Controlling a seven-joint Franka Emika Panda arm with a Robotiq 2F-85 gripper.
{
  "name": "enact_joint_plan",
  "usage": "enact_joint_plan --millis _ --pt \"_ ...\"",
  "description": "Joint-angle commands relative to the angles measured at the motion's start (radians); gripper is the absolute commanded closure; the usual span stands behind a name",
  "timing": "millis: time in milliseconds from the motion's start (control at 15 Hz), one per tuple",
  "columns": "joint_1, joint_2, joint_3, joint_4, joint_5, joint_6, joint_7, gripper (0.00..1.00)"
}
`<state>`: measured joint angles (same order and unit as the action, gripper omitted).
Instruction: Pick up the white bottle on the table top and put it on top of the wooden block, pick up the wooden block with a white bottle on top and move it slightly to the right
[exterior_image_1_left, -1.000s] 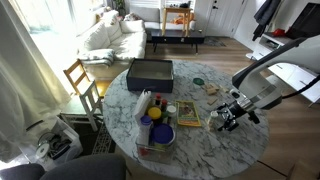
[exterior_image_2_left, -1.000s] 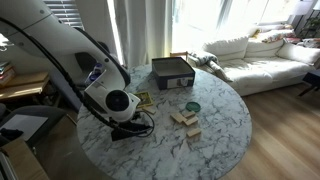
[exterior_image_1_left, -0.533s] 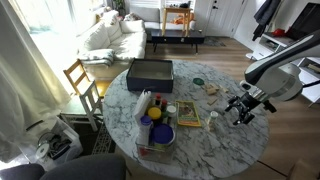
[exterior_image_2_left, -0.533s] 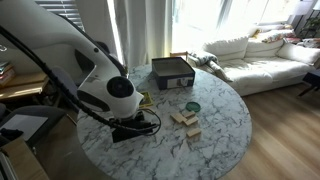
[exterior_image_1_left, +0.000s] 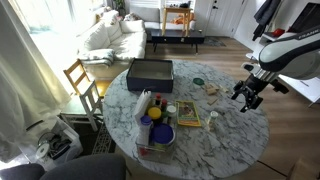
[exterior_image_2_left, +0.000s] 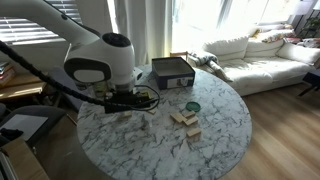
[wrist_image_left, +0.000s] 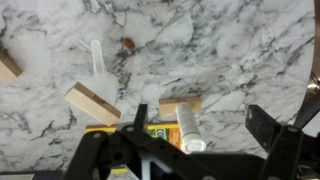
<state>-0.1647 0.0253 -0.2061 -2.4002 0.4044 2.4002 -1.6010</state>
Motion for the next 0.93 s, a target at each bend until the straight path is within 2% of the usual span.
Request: enact_joint_plan --millis 0,200,400,667,733,800,867 --pt "0.012 -0.067 0.033 0.041 -0.082 -0.127 0.211 0.0" --pt "0.037 -0.078 0.066 0.091 -0.088 -0.21 0.375 0.0" --pt "0.063 -0.066 0.097 0.132 -0.072 -0.238 0.552 0.0" --pt "0.087 -0.04 0.127 0.153 -0.127 -0.187 0.806 0.0" --pt "0.09 -0.033 0.131 0.158 -0.123 -0.184 0.843 0.0" --pt "0.088 -0.059 0.124 0.144 -0.094 -0.203 0.756 0.0" --pt "0.09 -0.056 0.127 0.147 -0.095 -0.202 0.769 0.0"
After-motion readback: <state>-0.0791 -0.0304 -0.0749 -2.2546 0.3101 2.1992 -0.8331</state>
